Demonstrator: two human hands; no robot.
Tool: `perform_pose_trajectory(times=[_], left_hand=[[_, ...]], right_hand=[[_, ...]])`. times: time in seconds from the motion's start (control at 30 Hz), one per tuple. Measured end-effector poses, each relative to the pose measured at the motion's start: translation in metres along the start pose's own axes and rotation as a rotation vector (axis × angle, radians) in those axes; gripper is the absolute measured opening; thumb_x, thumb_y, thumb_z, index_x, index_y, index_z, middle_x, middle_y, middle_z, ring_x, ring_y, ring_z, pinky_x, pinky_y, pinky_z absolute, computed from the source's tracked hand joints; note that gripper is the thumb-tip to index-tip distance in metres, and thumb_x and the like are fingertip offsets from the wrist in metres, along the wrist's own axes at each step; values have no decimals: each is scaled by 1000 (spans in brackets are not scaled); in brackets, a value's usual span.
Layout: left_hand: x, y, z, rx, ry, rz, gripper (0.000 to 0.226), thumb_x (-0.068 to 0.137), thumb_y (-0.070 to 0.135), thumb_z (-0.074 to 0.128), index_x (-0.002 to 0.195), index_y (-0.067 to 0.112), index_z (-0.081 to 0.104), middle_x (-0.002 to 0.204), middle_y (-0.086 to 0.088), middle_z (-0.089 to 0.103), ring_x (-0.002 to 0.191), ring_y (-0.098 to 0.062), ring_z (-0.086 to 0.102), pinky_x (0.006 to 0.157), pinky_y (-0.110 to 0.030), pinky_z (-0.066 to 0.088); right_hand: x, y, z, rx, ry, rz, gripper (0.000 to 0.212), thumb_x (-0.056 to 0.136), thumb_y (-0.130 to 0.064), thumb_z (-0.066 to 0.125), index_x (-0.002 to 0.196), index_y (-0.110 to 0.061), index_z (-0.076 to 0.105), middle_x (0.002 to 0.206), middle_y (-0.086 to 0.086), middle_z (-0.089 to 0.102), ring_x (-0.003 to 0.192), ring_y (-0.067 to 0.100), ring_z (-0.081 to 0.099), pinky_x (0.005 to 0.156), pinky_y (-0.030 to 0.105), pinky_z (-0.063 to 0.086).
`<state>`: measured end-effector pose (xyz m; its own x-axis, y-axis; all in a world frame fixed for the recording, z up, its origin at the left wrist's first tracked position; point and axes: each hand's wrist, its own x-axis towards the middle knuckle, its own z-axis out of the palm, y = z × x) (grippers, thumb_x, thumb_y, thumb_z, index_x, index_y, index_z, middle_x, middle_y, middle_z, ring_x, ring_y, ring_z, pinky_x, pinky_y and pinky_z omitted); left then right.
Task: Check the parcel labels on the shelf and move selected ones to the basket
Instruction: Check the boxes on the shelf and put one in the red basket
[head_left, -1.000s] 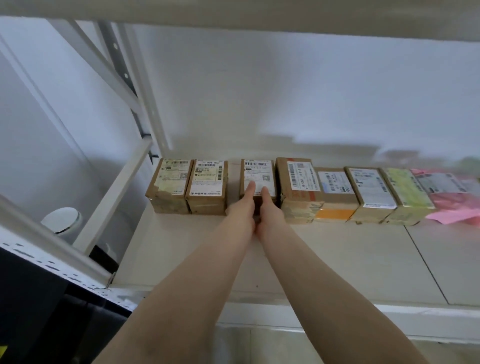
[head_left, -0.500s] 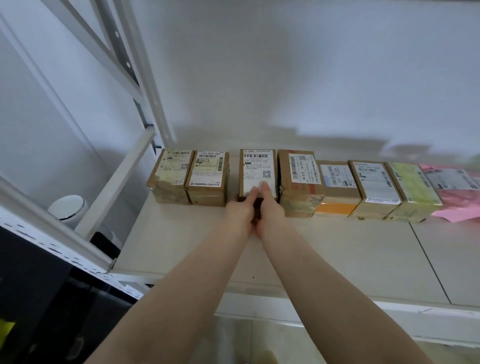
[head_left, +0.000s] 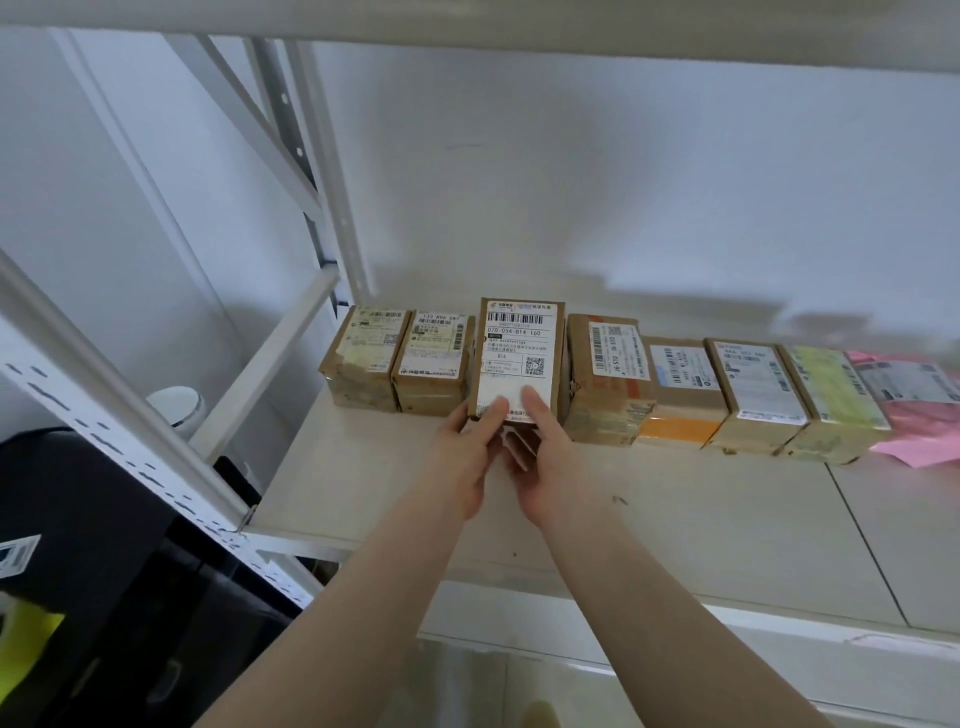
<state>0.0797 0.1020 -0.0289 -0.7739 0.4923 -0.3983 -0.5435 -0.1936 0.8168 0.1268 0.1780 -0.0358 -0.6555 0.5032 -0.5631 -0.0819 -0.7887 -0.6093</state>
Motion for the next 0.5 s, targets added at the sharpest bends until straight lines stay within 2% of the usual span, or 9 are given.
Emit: perform_pose_trajectory(times=[0.03,0.1,0.17,0.23,0.4,0.5], left_hand=[[-2,4,-2,5,-19,8,34,90,10,65,123,6,61,102,-8,73,84,-11,71,73,-17,57],[-3,12,-4,-6,-36,25,41,88,9,67,128,6,57,110,-9,72,93,-12,70,78,-16,55],[-2,19,-5,-47,-52,32,52,85,10,70,134,6,52,119,-11,69,107,-17,67,91,-23,52],[-1,22,-7,-86,-85,46,59,82,13,71,136,5,49,122,-12,68,114,-22,65,100,-30,49],[-8,31,-5,-104,-166,87,43,86,7,65,129,4,57,121,-10,69,117,-21,63,101,-28,49],[-8,33,-5,-113,-175,92,47,84,6,67,130,3,57,121,-10,69,117,-19,63,107,-31,44]], right_hand=[[-2,-1,0,-21,-18,-17,62,75,-32,84,130,-13,61,110,5,72,93,17,68,78,29,54],[-7,-4,0,-66,-44,-28,64,77,-34,82,134,-18,57,117,3,68,102,16,64,76,27,50],[-9,-9,2,-98,-76,-40,61,80,-33,80,134,-19,56,125,4,67,116,19,60,79,27,49],[-12,-14,4,-113,-104,-54,56,82,-32,77,133,-18,58,128,6,67,121,19,58,80,27,49],[-17,-23,6,-133,-133,-85,51,83,-28,76,130,-16,59,126,6,68,121,18,58,82,29,50],[-18,-27,6,-159,-147,-109,49,84,-27,75,129,-14,61,122,4,71,117,16,62,84,29,50]])
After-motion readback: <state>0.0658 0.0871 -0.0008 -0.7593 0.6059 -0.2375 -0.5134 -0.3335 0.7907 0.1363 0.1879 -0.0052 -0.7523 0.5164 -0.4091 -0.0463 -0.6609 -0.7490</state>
